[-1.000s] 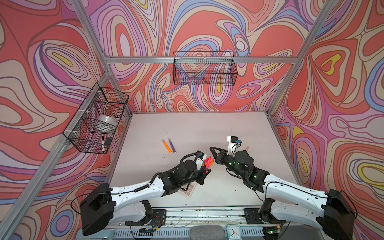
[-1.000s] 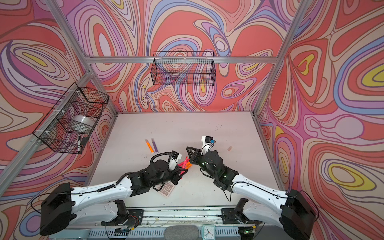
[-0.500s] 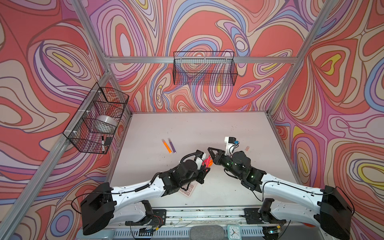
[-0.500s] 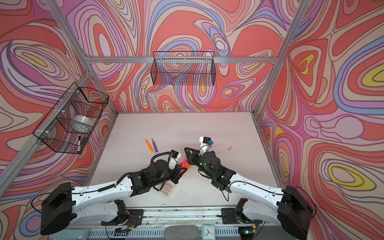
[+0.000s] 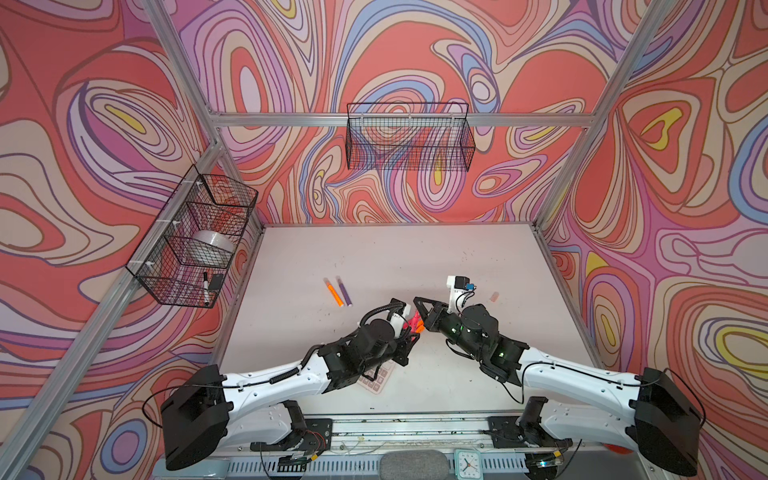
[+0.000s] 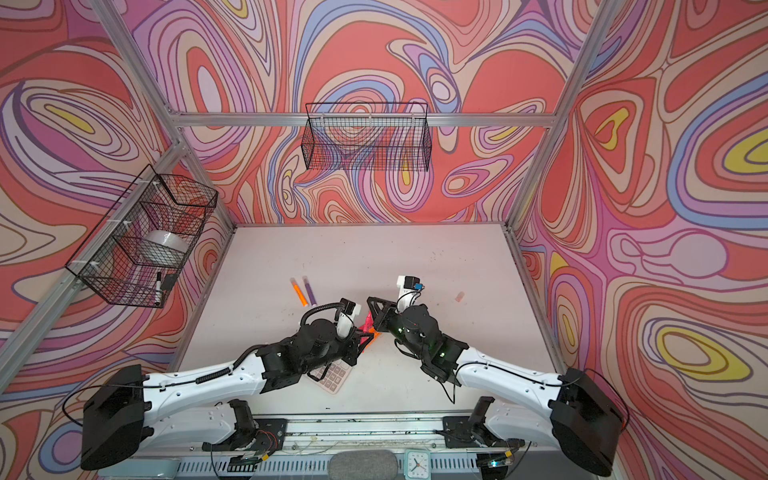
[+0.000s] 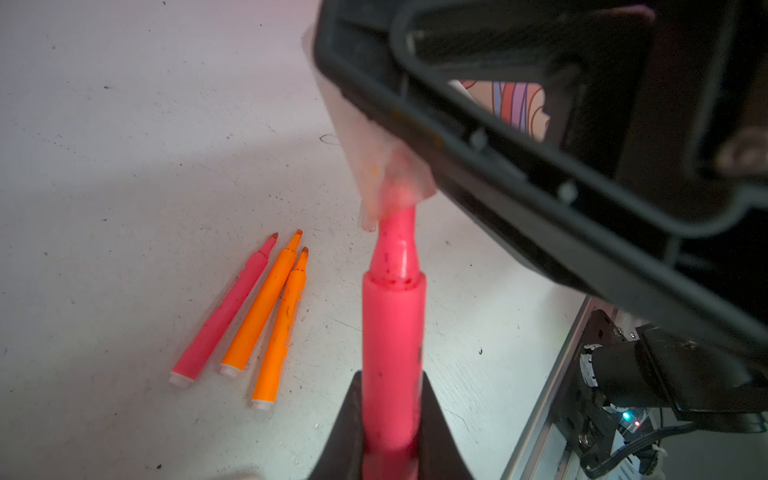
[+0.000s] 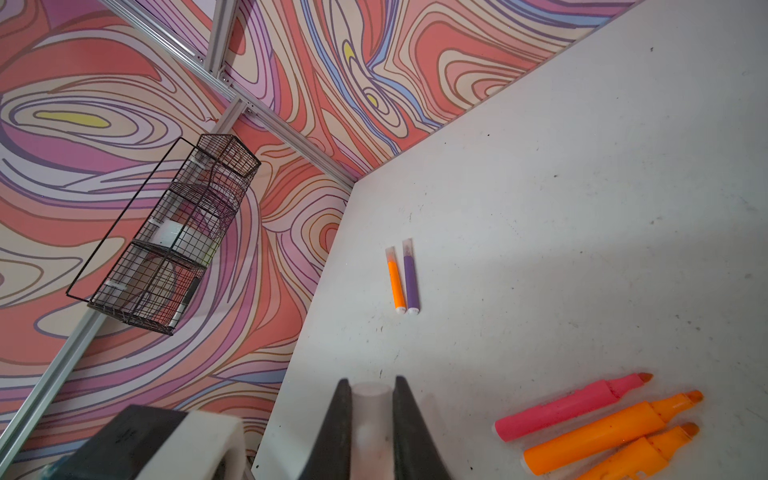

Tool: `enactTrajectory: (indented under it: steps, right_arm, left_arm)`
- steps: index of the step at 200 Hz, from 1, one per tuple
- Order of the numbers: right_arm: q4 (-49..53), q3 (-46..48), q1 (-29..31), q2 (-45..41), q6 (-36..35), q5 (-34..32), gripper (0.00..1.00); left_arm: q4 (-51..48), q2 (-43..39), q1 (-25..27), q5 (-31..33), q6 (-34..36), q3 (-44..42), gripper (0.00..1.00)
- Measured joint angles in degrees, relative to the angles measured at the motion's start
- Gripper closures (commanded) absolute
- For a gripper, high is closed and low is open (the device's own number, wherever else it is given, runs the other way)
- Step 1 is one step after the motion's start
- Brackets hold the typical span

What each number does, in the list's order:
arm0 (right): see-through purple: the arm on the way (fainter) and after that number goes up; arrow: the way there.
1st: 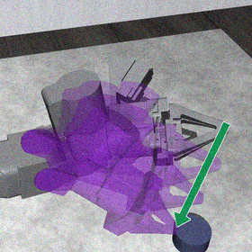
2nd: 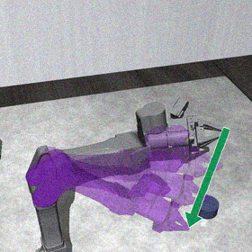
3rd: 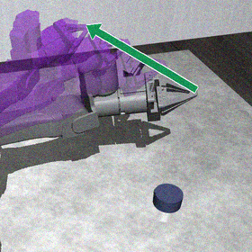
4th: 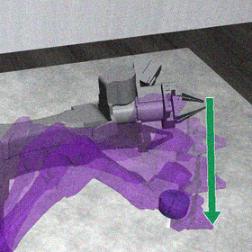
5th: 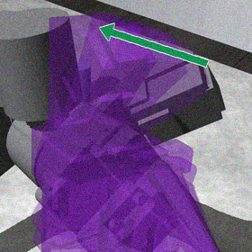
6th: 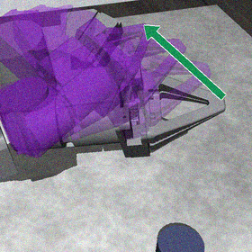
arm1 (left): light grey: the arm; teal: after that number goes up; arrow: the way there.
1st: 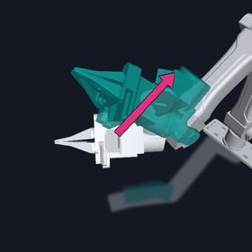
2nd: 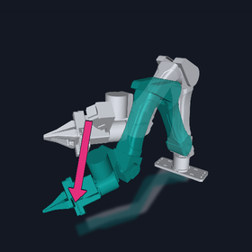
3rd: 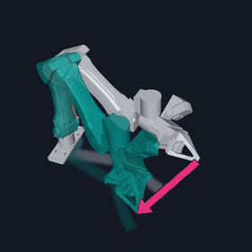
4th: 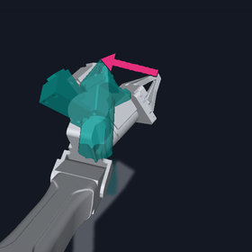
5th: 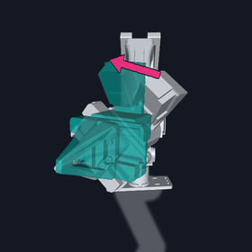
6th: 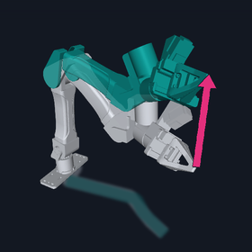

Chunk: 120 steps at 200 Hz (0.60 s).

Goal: Insert the pens into the pen caps
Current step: 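Bring the held cap over the pink marker tip with the right gripper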

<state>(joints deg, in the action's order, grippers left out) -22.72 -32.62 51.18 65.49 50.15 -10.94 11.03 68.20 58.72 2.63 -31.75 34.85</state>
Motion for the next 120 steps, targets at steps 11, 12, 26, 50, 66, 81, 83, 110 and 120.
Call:
enactTrajectory:
  steps: [11, 12, 26, 50, 66, 81, 83, 110, 120]
  right_arm:
    - [-0.42, 0.07, 0.33, 0.11, -0.17, -0.46, 0.97]
    - [-0.46, 0.07, 0.35, 0.11, -0.17, -0.52, 0.97]
    - [-1.38, 0.31, 0.57, 0.11, -0.44, -1.01, 0.97]
    - [-3.76, 0.74, 0.68, 0.07, -1.22, -1.42, 0.97]
    - [-5.49, 1.14, 0.68, -0.31, -1.77, -1.62, 0.95]
    - [-7.28, 1.44, 0.66, -0.76, -2.49, -1.62, 0.94]
    - [-7.45, 1.46, 0.66, -0.81, -2.56, -1.62, 0.94]
    - [-9.79, 1.49, 0.66, -1.11, -3.63, -1.22, 0.89]
    - [-10.54, 1.55, 0.66, -1.22, -3.91, -0.85, 0.87]
  left_arm:
    - [0.02, -0.13, -0.42, -0.52, -0.26, 0.00, 1.00]
    - [0.02, -0.15, -0.46, -0.59, -0.28, 0.00, 1.00]
    - [0.11, -0.48, -1.18, -1.75, -0.72, 0.13, 1.00]
    - [0.00, -0.63, -2.19, -3.48, -1.57, 1.09, 1.00]
    - [-0.13, -0.85, -2.62, -4.68, -1.95, 1.90, 1.00]
    - [-0.28, -1.18, -2.97, -5.66, -1.99, 2.60, 1.00]
    - [-0.33, -1.22, -2.99, -5.77, -1.99, 2.73, 1.00]
    - [-0.50, -2.21, -3.52, -6.80, -1.90, 3.34, 1.00]
    - [-0.50, -2.73, -3.69, -7.30, -1.86, 3.37, 1.00]
